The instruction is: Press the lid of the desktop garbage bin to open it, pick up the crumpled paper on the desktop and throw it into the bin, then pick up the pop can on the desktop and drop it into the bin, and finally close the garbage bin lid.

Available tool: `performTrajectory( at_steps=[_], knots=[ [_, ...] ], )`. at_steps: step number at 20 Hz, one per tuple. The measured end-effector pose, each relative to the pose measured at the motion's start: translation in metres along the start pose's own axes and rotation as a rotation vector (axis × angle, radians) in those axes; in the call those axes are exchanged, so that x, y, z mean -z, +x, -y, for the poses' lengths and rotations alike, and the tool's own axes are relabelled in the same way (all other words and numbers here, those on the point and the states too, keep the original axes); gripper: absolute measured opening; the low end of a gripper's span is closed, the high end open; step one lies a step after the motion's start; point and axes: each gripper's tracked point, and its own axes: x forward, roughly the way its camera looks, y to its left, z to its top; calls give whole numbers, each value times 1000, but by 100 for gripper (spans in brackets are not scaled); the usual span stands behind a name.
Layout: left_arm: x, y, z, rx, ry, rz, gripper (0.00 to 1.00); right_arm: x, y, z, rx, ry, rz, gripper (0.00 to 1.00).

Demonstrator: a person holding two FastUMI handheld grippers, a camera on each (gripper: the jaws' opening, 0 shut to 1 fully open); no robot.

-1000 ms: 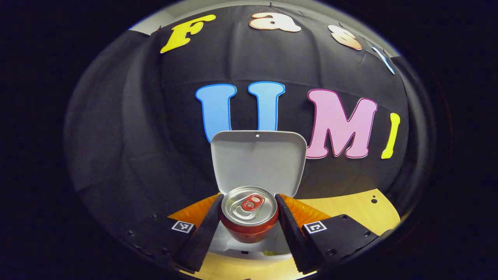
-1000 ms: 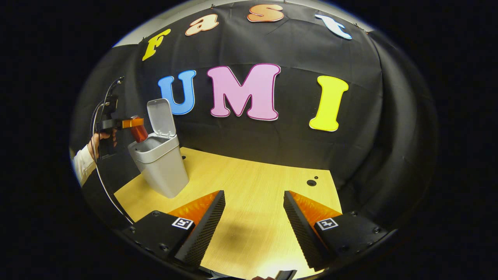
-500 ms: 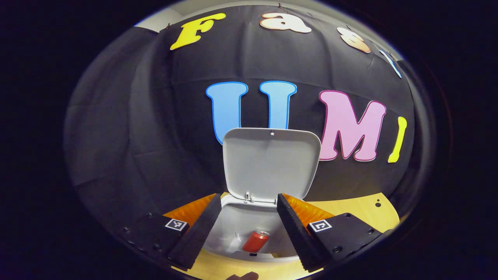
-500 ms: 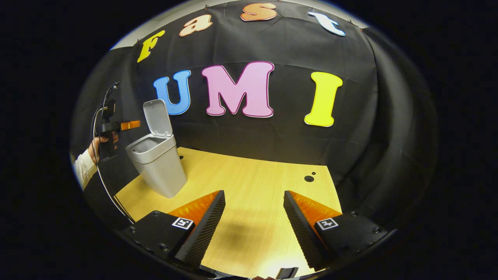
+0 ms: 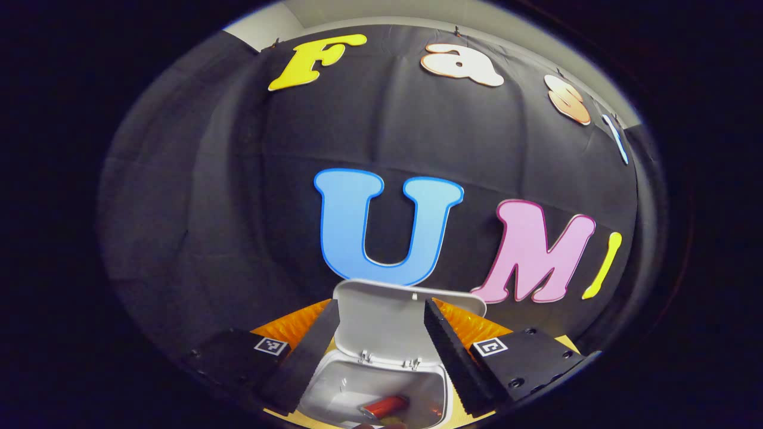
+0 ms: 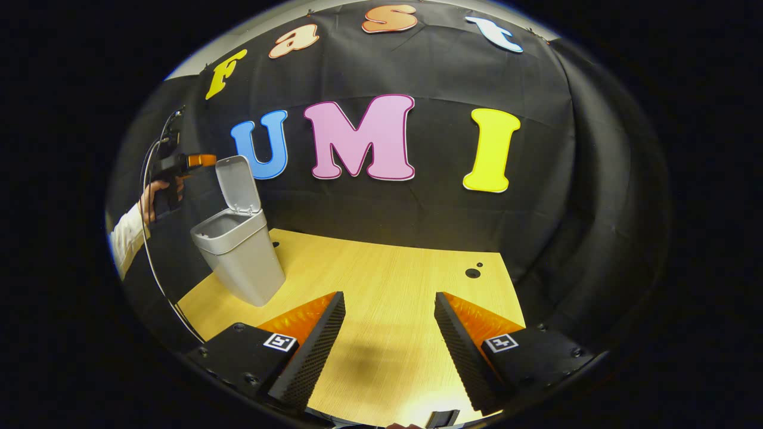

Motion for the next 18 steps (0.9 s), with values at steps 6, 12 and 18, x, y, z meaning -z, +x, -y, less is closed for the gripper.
performTrajectory(
  at_steps=[6,12,18],
  knots=[
    [-29,48,14,74,90,-48,94,11,0,11,19,27,-19,98],
    [24,62,36,99,76,-231,94,12,0,18,25,52,-22,98],
    [43,13,29,87,158,-282,100,21,9,6,-2,72,-44,96]
  ],
)
